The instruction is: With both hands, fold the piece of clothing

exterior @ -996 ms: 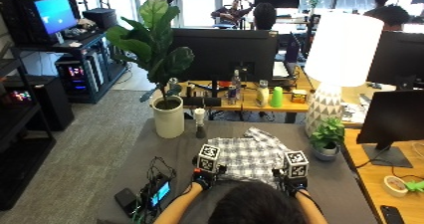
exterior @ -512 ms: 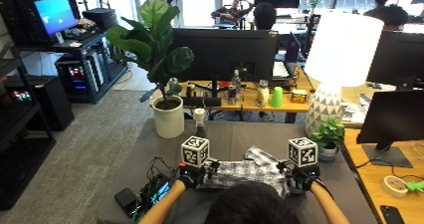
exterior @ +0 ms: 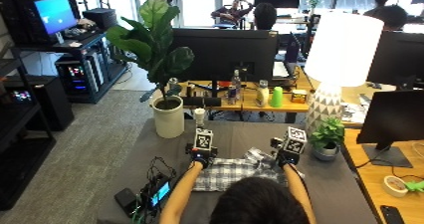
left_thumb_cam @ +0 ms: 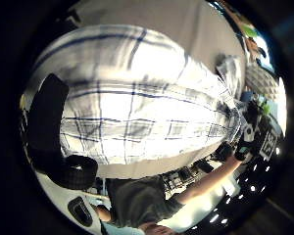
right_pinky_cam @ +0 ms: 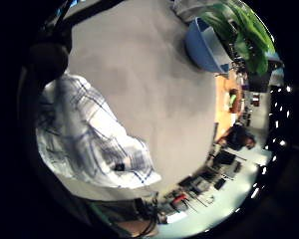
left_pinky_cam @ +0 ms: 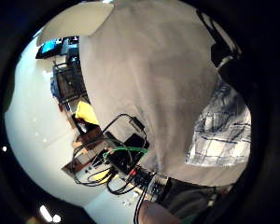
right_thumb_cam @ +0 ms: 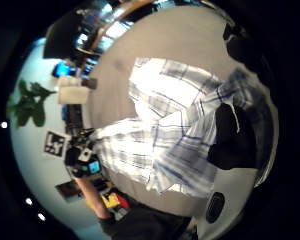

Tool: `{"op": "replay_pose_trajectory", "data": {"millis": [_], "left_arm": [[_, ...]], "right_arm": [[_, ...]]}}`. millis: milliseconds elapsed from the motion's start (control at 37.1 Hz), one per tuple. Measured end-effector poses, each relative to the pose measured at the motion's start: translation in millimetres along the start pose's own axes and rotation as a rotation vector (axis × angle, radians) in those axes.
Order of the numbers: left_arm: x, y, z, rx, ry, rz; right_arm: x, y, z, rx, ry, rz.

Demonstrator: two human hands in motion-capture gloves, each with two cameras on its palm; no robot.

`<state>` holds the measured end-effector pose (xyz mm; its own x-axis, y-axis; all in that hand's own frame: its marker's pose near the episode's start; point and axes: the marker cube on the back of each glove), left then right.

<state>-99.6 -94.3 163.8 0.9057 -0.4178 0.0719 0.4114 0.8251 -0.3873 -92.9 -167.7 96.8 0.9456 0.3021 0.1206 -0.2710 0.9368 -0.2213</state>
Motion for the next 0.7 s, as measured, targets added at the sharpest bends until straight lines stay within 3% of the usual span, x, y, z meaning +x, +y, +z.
{"op": "replay_pose_trajectory", "data": {"millis": [108,189,296,350,431,512,700], "left_arm": [[15.5,-8.4,14.0,-0.070,-0.089,-0.016],[15.5,-0.3,11.0,-0.006,-0.085,-0.006],[23.1,11.4,4.4,0.180,-0.036,0.078],[32.5,20.3,8.3,0.201,0.008,0.165],[43.5,33.9,26.0,0.134,0.042,0.237],[49.1,43.1,54.8,0.004,0.022,0.231],[50.1,36.3,102.2,-0.067,0.012,0.200]], "right_arm": [[48.1,0.5,3.7,0.086,-0.020,0.078],[62.9,-1.5,-0.1,0.114,-0.047,0.053],[91.5,-38.3,18.2,0.030,-0.044,0.018],[100.3,-25.3,19.0,-0.074,-0.017,0.040],[104.6,26.1,13.8,-0.249,0.011,0.129],[111.6,57.7,24.4,-0.342,0.019,0.229],[124.2,56.9,68.0,-0.289,-0.035,0.317]]}}
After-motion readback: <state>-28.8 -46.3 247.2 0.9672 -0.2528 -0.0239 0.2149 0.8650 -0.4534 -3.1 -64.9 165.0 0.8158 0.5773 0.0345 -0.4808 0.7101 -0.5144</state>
